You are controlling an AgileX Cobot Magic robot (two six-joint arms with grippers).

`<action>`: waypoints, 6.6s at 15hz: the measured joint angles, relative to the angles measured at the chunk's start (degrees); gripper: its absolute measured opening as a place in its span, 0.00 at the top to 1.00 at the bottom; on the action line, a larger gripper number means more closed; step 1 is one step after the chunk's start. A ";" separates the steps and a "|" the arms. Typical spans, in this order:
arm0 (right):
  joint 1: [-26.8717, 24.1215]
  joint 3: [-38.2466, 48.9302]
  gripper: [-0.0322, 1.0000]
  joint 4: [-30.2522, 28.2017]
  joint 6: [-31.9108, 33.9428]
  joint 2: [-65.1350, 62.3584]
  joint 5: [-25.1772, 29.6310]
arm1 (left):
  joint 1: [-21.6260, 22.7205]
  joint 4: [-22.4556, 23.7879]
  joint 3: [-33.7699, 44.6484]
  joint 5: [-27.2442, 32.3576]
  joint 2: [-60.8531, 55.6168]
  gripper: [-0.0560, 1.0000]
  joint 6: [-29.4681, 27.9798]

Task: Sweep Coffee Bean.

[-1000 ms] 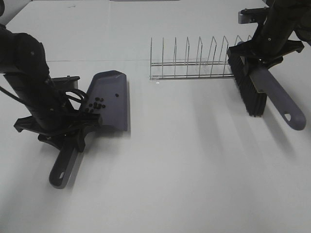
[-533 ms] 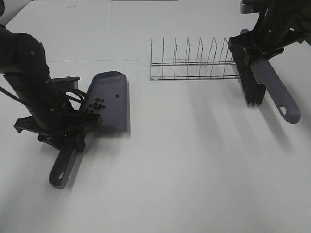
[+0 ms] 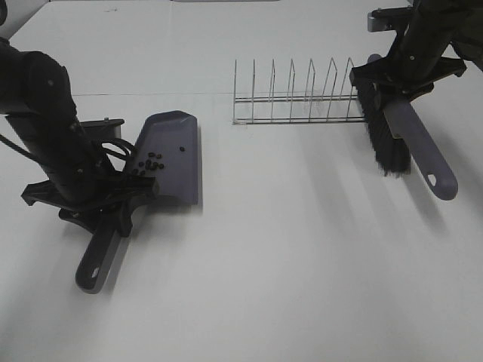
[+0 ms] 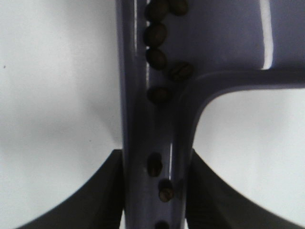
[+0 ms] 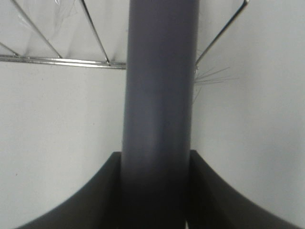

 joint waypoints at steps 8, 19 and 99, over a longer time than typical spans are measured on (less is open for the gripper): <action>-0.06 -3.78 0.70 1.55 -0.06 0.52 11.12 | 0.00 0.00 0.00 0.00 0.00 0.64 0.00; -0.11 -3.95 0.70 4.87 -0.57 -0.86 16.44 | 0.00 0.00 0.00 0.00 0.00 0.64 0.92; 4.47 36.15 0.13 9.11 -3.50 -52.83 23.15 | -2.29 13.87 12.38 18.56 -46.98 0.58 -4.41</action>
